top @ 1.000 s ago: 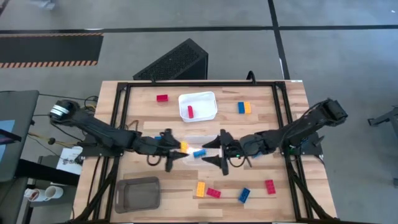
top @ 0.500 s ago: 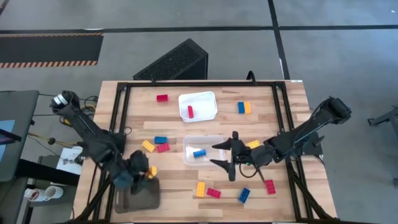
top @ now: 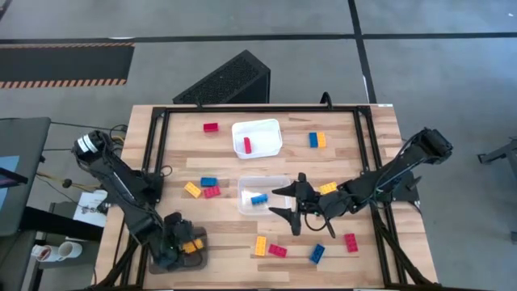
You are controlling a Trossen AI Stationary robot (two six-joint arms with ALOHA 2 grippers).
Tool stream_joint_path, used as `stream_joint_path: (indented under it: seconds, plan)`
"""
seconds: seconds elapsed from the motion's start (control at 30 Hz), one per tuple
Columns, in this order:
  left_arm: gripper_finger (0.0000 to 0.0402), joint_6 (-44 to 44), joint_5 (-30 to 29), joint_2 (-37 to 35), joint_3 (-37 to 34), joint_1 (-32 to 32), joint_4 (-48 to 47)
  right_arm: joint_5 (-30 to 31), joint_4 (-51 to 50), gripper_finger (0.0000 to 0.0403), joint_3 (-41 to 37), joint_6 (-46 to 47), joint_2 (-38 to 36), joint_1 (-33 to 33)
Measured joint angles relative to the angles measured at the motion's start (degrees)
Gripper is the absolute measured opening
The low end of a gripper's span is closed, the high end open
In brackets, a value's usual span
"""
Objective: Sort & place blocks by color
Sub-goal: Put the yellow game piece into the black bin, then put the red game piece into the white bin
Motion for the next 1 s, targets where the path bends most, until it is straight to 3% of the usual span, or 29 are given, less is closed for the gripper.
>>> stream_joint_path:
  seconds: [0.17,0.3,0.47,0.63,0.7,0.77,0.83,0.9,1.0]
  plan:
    - [0.0376,0.6,1.5,-1.8,0.0,1.7,-0.5,0.0,0.1,0.0292,0.0,0.2,-0.1,0.0]
    - [0.0384,3.5,-6.2,-7.1,1.6,0.9,-0.2,0.0,-0.5,0.0292,0.0,0.1,-0.2,-0.1]
    - [0.0371,17.7,-25.5,-14.7,2.0,-3.8,8.8,0.0,-0.5,0.0292,0.0,-1.2,-0.2,-0.1]
    - [0.0357,38.1,-52.5,-18.5,-1.8,-8.6,23.5,-0.1,-3.8,0.0292,0.0,-1.0,-0.7,-0.9]
    - [0.0351,37.6,-62.9,-19.1,-4.4,-8.2,23.9,-0.1,-9.5,0.0292,0.1,2.1,-2.6,-1.6]
    - [0.0346,34.0,-68.5,-19.1,-7.1,-6.5,23.8,-0.3,-19.2,0.0292,1.1,8.1,-4.9,-2.6]
    - [0.0341,30.4,-66.7,-19.2,-9.8,-4.1,24.3,-0.1,-30.4,0.0292,1.8,13.5,-7.0,-3.8]
    - [0.0333,27.6,-59.5,-19.1,-12.0,-1.2,26.2,0.1,-39.1,0.0292,2.1,18.3,-9.1,-5.1]
    - [0.0320,31.0,-53.1,-18.5,-16.0,3.0,38.0,0.1,-49.5,0.0292,2.2,24.2,-11.6,-6.9]
